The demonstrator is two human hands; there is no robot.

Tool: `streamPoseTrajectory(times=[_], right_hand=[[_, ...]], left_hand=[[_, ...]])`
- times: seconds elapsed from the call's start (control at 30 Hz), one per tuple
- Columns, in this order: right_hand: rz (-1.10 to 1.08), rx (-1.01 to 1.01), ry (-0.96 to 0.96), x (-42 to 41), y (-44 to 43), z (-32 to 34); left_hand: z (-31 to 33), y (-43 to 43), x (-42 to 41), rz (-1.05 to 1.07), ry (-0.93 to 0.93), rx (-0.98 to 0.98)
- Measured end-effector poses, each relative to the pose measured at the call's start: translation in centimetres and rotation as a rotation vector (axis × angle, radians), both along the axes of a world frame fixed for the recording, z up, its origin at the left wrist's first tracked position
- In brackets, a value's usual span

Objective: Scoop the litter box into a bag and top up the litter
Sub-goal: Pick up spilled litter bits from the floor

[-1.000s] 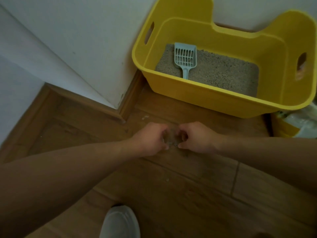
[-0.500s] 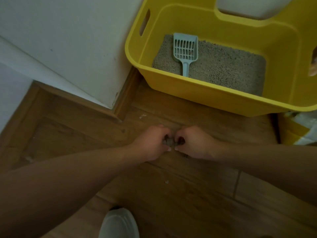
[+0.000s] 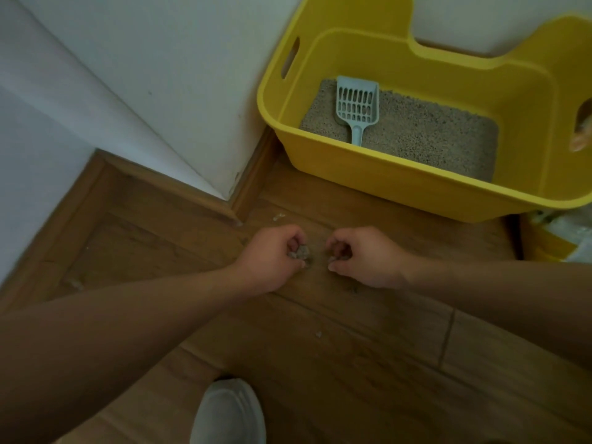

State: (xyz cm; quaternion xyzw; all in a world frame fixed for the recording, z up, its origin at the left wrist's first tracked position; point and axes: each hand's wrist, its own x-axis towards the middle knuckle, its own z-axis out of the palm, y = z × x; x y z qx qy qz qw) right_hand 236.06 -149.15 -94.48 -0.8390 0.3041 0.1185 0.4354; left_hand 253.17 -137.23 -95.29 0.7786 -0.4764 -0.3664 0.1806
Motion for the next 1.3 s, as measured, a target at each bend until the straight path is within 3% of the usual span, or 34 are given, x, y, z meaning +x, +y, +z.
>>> streamPoseTrajectory(times=[0.57, 0.93, 1.3], right_hand=[[0.124, -0.021, 0.123, 4.0, 1.6, -2.3], [0.205, -0.093, 0.018, 3.8, 1.3, -2.8], [0.370, -0.175, 0.082, 4.5, 1.4, -2.7]], left_hand=[[-0.7, 2.0, 1.9, 0.091, 0.034, 0.104], [-1.1, 1.4, 1.5, 0.086, 0.049, 0.090], [-0.8, 1.8, 0.8, 0.076, 0.020, 0.124]])
